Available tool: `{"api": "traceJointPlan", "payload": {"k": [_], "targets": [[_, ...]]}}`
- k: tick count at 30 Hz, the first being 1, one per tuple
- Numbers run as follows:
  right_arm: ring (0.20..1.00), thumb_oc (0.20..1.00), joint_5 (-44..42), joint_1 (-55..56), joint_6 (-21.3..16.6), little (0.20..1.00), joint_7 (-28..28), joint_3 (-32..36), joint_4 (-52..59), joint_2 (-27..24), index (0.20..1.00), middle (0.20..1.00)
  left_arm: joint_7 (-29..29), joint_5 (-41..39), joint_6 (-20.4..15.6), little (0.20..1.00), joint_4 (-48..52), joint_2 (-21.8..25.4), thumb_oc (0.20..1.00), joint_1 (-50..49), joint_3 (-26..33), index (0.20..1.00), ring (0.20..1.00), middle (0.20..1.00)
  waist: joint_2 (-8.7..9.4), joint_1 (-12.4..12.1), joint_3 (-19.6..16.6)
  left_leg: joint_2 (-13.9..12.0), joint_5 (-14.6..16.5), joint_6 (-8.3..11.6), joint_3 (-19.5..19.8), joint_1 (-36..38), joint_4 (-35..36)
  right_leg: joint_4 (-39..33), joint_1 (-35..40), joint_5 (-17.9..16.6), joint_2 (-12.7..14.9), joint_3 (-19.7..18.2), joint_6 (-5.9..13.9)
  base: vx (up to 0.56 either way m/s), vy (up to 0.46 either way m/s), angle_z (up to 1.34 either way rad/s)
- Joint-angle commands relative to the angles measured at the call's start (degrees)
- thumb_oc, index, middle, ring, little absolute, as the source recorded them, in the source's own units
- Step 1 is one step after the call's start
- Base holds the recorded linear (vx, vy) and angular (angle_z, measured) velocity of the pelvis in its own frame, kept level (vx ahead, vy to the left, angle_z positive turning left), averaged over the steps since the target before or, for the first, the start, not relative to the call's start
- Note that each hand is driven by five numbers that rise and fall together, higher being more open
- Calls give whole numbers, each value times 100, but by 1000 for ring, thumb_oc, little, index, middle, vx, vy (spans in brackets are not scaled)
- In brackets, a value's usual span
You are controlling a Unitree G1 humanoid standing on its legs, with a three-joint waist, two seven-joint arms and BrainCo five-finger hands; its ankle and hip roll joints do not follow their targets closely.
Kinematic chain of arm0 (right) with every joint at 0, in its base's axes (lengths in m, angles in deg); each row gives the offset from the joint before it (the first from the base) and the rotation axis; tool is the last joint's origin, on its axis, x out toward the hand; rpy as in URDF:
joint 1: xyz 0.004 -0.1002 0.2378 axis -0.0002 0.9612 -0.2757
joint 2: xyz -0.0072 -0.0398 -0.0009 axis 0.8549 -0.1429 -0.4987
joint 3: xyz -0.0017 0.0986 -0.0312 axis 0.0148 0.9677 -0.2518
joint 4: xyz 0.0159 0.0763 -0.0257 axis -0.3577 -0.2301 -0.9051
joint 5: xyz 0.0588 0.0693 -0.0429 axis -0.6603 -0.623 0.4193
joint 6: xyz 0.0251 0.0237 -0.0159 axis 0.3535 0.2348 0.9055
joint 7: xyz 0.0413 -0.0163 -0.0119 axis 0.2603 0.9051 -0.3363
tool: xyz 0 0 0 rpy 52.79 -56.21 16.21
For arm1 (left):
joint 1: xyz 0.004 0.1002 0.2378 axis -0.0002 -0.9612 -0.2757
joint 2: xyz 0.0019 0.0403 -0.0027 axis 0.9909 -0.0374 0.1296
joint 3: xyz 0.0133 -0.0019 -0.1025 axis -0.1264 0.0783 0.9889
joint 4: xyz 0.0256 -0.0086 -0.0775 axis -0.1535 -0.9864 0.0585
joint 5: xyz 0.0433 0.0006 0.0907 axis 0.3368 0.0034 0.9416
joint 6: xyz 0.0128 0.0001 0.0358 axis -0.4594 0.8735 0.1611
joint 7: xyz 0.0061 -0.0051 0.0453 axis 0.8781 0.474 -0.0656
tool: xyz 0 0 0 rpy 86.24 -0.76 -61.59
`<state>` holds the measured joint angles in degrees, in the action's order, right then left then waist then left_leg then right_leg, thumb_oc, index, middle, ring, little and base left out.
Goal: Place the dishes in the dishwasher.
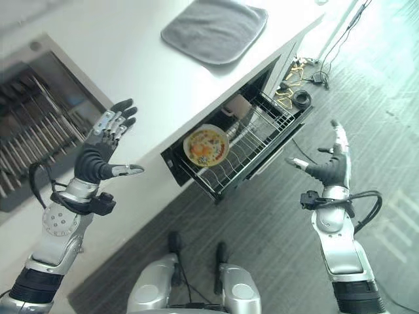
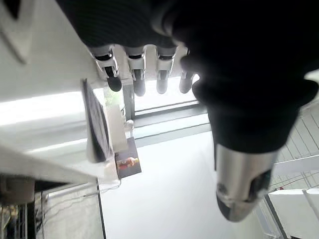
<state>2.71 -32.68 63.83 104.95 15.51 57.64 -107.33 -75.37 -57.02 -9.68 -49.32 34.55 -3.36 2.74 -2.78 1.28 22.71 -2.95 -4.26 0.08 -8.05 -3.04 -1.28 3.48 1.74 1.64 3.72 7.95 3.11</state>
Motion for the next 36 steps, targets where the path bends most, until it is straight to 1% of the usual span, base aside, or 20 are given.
{"api": "traceJointPlan", "payload": {"k": [1, 3, 7, 8, 10, 11, 13, 15, 16, 20, 22, 25, 26, 28, 29, 31, 33, 34, 36], "targets": [[1000, 1000, -618, -57, -1101, 1000, 399, -39, -187, 29, 1000, 1000, -1, 82, -464, 1000, 128, 72, 1000, -143, -8, 1000, 1000, 1000, 261, 42, -492, -147, 853, -64, 192, 113, -635, 1112, -196, 598, 343, 182, 195, 107, 85, -8], [1000, 1000, -674, 64, -1184, 1000, 390, -34, -258, 229, 1000, 1000, 81, 35, -472, 1000, 106, 8, 1000, -271, 52, 1000, 1000, 1000, 160, 91, -523, -109, 989, -108, 236, 183, -787, 1344, -198, 744, 365, 202, 149, 95, 95, -6], [1000, 1000, -823, 151, -1385, 1000, 277, -132, -708, 513, 1000, 1000, 268, -32, -617, 1000, 150, -97, 1000, -443, 59, 1000, 1000, 1000, -46, 152, -509, -62, 1191, -134, 253, 269, -1065, 1737, -162, 1025, 441, 293, 41, 51, 84, 2], [1000, 1000, -965, 119, -1391, 1000, 188, -228, -917, 593, 1000, 1000, 332, -77, -653, 1000, 131, -130, 1000, -454, 29, 1000, 1000, 1000, -107, 158, -508, -27, 1231, -151, 274, 332, -1086, 1836, -150, 1085, 469, 302, 30, 41, 51, 6], [1000, 1000, -1281, 46, -1517, 1000, 79, -373, -1182, 645, 1000, 1000, 339, -118, -672, 1000, 87, -142, 1000, -406, -49, 1000, 1000, 1000, -164, 165, -512, -9, 1254, -152, 280, 391, -1120, 1986, -151, 1161, 510, 330, 4, 40, 36, 7], [1000, 1000, -1559, -59, -1681, 1000, -44, -541, -1426, 696, 1000, 1000, 290, -95, -666, 1000, 30, -180, 1000, -323, -157, 1000, 1000, 1000, -206, 171, -490, 12, 1311, -151, 294, 379, -1261, 2207, -172, 1273, 549, 350, -47, 58, 21, 6], [1000, 1000, -1805, -153, -1792, 1000, -113, -685, -1622, 790, 1000, 1000, 224, -56, -609, 1000, 10, -223, 1000, -274, -255, 1000, 1000, 1000, -247, 161, -477, 40, 1384, -164, 314, 364, -1414, 2428, -188, 1385, 582, 371, -99, 72, 13, 5], [1000, 1000, -2221, -230, -1812, 1000, -184, -788, -1791, 885, 1000, 1000, 156, 2, -535, 1000, -11, -277, 1000, -249, -351, 1000, 1000, 1000, -294, 153, -472, 60, 1449, -188, 311, 337, -1574, 2649, -214, 1494, 620, 387, -153, 79, 37, 4], [1000, 1000, -2837, -329, -1858, 1000, -351, -865, -2100, 1020, 1000, 1000, 66, 93, -481, 1000, -65, -363, 1000, -216, -487, 1000, 1000, 1000, -368, 131, -443, 77, 1518, -209, 319, 236, -1840, 3059, -335, 1659, 697, 402, -234, 72, 57, 4], [1000, 1000, -3187, -506, -1922, 1000, -621, -921, -2681, 1132, 1000, 1000, 24, 67, -460, 1000, -161, -413, 1000, -166, -639, 1000, 1000, 1000, -435, 70, -377, 133, 1610, -247, 364, 99, -2148, 3518, -463, 1840, 791, 378, -326, 57, 41, 9], [1000, 1000, -3583, -662, -1986, 1000, -785, -956, -3069, 1200, 1000, 1000, 28, 38, -394, 1000, -168, -440, 1000, -173, -763, 1000, 1000, 1000, -498, -7, -345, 188, 1614, -266, 411, -9, -2323, 3787, -569, 1893, 853, 370, -380, 89, 56, 11], [1000, 1000, -3971, -865, -1927, 1000, -977, -887, -3550, 1263, 1000, 1000, 44, -38, -252, 1000, -168, -462, 1000, -189, -895, 1000, 1000, 1000, -581, -87, -336, 243, 1572, -273, 456, -21, -2364, 3937, -599, 1921, 915, 381, -414, 138, 76, 8], [1000, 1000, -4157, -949, -1900, 1000, -1027, -835, -3730, 1286, 1000, 1000, 43, -51, -218, 1000, -166, -476, 1000, -210, -955, 1000, 1000, 1000, -631, -118, -352, 252, 1513, -271, 469, -25, -2322, 3929, -622, 1877, 930, 400, -417, 153, 101, 2], [1000, 1000, -4218, -1119, -1903, 1000, -1019, -723, -4068, 1258, 1000, 1000, -5, -75, -149, 1000, -128, -469, 1000, -241, -1062, 1000, 1000, 1000, -705, -167, -338, 293, 1436, -267, 482, -23, -2277, 3966, -671, 1856, 974, 395, -416, 139, 112, 2], [1000, 1000, -4255, -1179, -1814, 1000, -991, -645, -4185, 1225, 1000, 1000, -43, -99, -166, 1000, -131, -449, 1000, -251, -1100, 1000, 1000, 1000, -737, -178, -333, 308, 1407, -269, 483, -50, -2267, 3990, -721, 1848, 981, 380, -416, 112, 99, 1], [1000, 1000, -4247, -1312, -1659, 1000, -1143, -570, -4498, 1138, 1000, 1000, -86, -138, -182, 1000, -114, -423, 1000, -253, -1146, 1000, 1000, 1000, -786, -205, -298, 337, 1356, -278, 491, -97, -2273, 4022, -793, 1821, 966, 334, -435, 131, 80, -2], [1000, 1000, -4274, -1475, -1461, 1000, -1434, -531, -4858, 1058, 1000, 1000, -46, -203, -158, 1000, -140, -384, 1000, -266, -1195, 1000, 1000, 1000, -817, -258, -266, 370, 1307, -285, 522, -138, -2280, 4000, -820, 1756, 933, 294, -442, 180, 45, 0], [1000, 1000, -4300, -1576, -1300, 1000, -1652, -531, -4994, 997, 1000, 1000, -7, -216, -106, 1000, -126, -356, 1000, -269, -1227, 1000, 1000, 1000, -816, -297, -255, 393, 1277, -291, 541, -148, -2264, 3978, -842, 1706, 920, 284, -430, 172, 20, 0], [1000, 1000, -4475, -1697, -1200, 1000, -1847, -536, -5112, 958, 1000, 1000, 14, -196, -70, 1000, -93, -323, 1000, -278, -1248, 1000, 1000, 1000, -808, -345, -237, 423, 1241, -306, 558, -159, -2231, 3962, -891, 1652, 912, 268, -412, 126, 8, 0]]}}
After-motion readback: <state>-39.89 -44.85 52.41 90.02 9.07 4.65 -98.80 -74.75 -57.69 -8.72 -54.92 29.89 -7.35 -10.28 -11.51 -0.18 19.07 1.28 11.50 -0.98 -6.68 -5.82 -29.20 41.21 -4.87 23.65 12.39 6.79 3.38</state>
